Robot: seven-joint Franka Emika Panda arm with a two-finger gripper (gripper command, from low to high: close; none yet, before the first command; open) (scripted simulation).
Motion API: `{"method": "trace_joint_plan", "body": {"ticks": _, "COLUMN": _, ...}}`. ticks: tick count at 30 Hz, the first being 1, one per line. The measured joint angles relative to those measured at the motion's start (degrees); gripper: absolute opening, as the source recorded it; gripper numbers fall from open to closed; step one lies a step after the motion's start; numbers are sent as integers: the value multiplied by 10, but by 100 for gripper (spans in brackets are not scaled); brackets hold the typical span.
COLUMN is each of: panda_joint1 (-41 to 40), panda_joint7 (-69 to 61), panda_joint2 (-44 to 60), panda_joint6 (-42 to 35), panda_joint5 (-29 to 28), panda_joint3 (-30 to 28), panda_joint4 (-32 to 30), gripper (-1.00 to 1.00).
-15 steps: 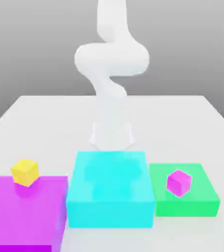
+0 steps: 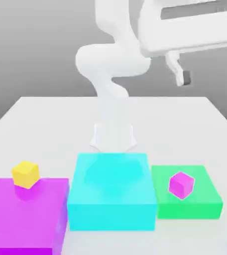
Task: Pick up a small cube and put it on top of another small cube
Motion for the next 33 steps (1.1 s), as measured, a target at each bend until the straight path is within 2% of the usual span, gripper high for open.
{"method": "trace_joint_plan", "body": {"ticks": 9, "panda_joint1": 69, "panda_joint7": 115, "panda_joint2": 190, "panda_joint6": 45, "panda_joint5": -67, "panda_joint3": 29, "panda_joint4": 21, "gripper": 0}}
{"method": "trace_joint_plan", "body": {"ticks": 15, "panda_joint1": 135, "panda_joint7": 201, "panda_joint2": 316, "panda_joint6": 71, "panda_joint5": -126, "panda_joint3": 16, "panda_joint4": 36, "gripper": 0}}
{"method": "trace_joint_plan", "body": {"ticks": 19, "panda_joint1": 162, "panda_joint7": 227, "panda_joint2": 399, "panda_joint6": 123, "panda_joint5": -151, "panda_joint3": -5, "panda_joint4": 52, "gripper": 0}}
{"method": "trace_joint_plan", "body": {"ticks": 20, "panda_joint1": 166, "panda_joint7": 231, "panda_joint2": 416, "panda_joint6": 136, "panda_joint5": -155, "panda_joint3": -10, "panda_joint4": 56, "gripper": -100}}
{"method": "trace_joint_plan", "body": {"ticks": 27, "panda_joint1": 168, "panda_joint7": 231, "panda_joint2": 418, "panda_joint6": 138, "panda_joint5": -156, "panda_joint3": -11, "panda_joint4": 56, "gripper": -100}}
{"method": "trace_joint_plan", "body": {"ticks": 31, "panda_joint1": 155, "panda_joint7": 214, "panda_joint2": 349, "panda_joint6": 86, "panda_joint5": -135, "panda_joint3": 6, "panda_joint4": 40, "gripper": -100}}
{"method": "trace_joint_plan", "body": {"ticks": 33, "panda_joint1": 136, "panda_joint7": 166, "panda_joint2": 310, "panda_joint6": 74, "panda_joint5": -121, "panda_joint3": 21, "panda_joint4": 12, "gripper": -100}}
